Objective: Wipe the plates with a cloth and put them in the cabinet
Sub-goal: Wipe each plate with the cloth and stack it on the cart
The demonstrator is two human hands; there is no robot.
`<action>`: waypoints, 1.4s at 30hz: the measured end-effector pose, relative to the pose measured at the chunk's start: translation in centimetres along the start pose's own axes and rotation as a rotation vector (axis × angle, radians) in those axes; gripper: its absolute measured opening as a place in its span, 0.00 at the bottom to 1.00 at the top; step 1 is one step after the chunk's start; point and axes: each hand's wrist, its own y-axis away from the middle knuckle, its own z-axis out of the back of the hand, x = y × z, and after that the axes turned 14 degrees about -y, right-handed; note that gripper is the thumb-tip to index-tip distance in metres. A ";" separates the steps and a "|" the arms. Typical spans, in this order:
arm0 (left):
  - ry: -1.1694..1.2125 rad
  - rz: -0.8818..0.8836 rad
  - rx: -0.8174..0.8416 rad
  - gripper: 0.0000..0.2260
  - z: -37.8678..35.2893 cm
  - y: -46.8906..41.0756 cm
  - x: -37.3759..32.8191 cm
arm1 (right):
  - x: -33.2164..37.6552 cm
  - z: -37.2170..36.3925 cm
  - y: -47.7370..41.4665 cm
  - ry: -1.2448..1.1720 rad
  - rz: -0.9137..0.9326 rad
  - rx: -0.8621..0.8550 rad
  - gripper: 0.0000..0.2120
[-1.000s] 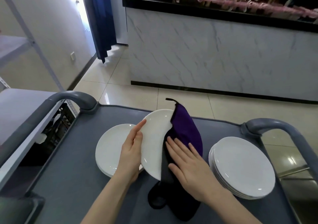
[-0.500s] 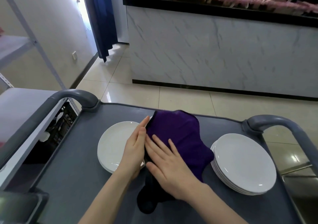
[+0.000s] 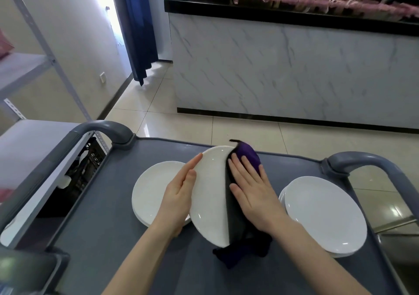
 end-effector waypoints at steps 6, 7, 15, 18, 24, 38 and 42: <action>0.073 0.043 -0.035 0.17 -0.3 -0.1 0.4 | 5.3 -2.0 -0.2 -0.001 0.231 0.136 0.28; 0.075 0.049 -0.050 0.17 -0.1 -0.1 0.3 | 5.6 -2.4 0.5 -0.021 0.260 0.157 0.27; 0.111 0.100 -0.161 0.14 2.0 -0.6 1.1 | 2.9 -3.6 6.8 -0.037 0.272 0.226 0.25; 0.076 0.076 -0.167 0.15 2.5 -0.5 0.9 | 0.9 -2.8 7.0 0.049 0.142 0.166 0.26; 0.024 0.079 -0.071 0.16 1.6 0.0 0.8 | -0.7 -1.1 0.9 0.003 -0.001 0.058 0.26; 0.132 0.183 -0.127 0.14 1.7 -1.0 1.4 | 3.5 -2.8 5.9 -0.089 0.221 0.328 0.25; 0.109 0.177 -0.128 0.13 1.7 -1.1 0.9 | 0.3 -1.4 6.6 0.036 0.094 0.251 0.25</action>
